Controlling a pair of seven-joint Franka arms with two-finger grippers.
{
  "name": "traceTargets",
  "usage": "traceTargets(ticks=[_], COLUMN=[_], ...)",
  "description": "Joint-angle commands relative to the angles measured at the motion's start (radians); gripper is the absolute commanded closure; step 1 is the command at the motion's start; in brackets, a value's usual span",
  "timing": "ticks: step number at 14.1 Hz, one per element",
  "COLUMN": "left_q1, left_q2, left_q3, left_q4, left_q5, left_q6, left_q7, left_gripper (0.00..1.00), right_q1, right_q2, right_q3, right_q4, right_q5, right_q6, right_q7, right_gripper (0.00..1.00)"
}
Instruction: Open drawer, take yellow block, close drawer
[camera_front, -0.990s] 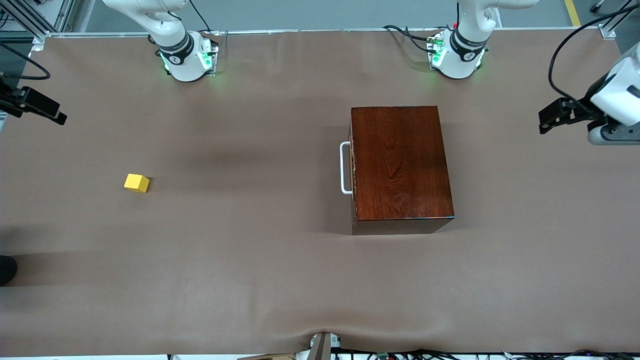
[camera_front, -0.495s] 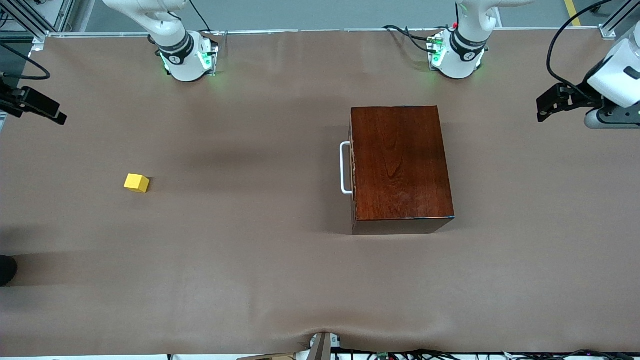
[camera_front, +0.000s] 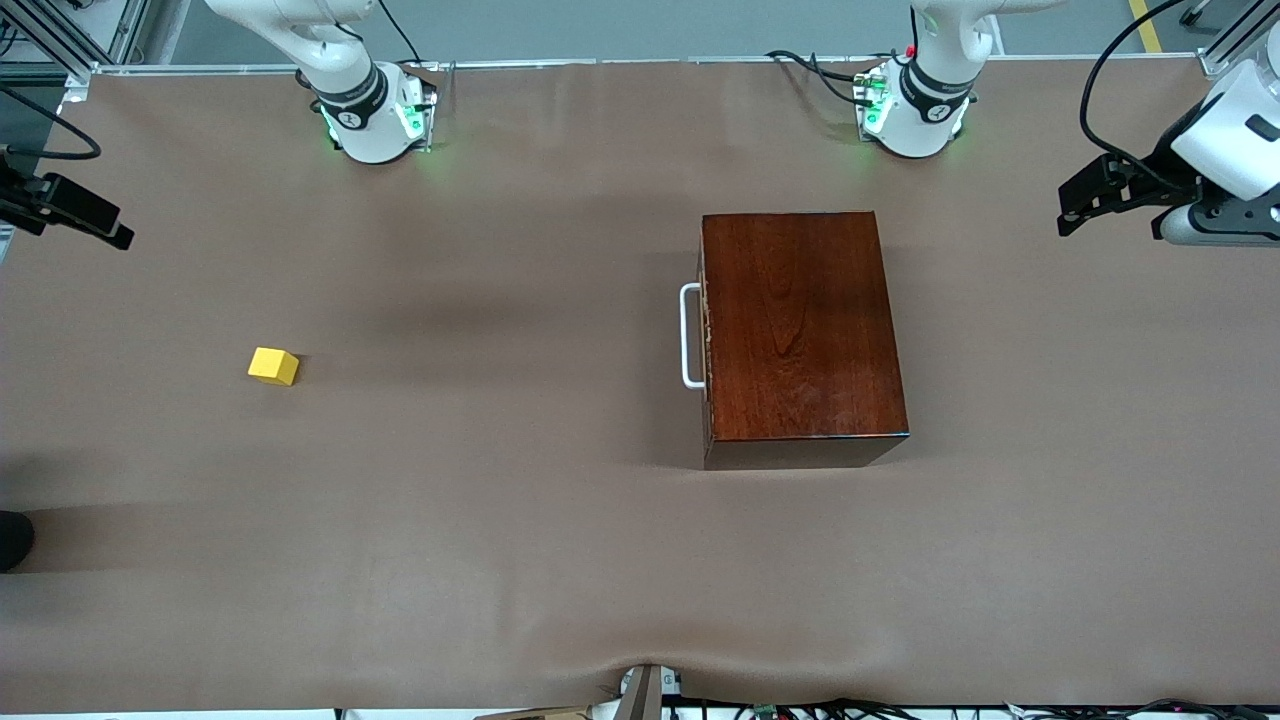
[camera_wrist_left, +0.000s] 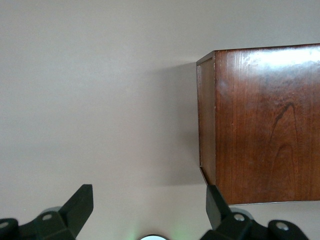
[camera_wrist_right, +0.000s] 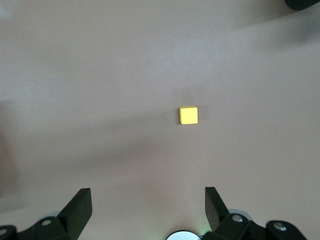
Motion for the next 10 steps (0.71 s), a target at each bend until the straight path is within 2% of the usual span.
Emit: traceTargets(ticks=[1, 4, 10], left_q1=[0.020, 0.018, 0.018], left_q2=[-0.015, -0.012, -0.008], left_q3=[-0.010, -0.018, -0.018], left_q4=[0.012, 0.029, 0.032], left_q5=[-0.021, -0.015, -0.003], left_q6=[-0.015, -0.015, -0.015], left_q7=[-0.014, -0.119, -0.106], left_gripper=[0.00, 0.00, 0.00], right_q1=[-0.014, -0.014, -0.016], right_q2=[-0.009, -0.009, -0.009], right_q3=[0.011, 0.010, 0.011], right_q4=[-0.008, -0.007, -0.008], right_q5=[-0.001, -0.001, -0.001], right_q6=[0.000, 0.000, -0.001], right_q7=[0.002, 0.002, 0.002], right_gripper=[0.00, 0.00, 0.00])
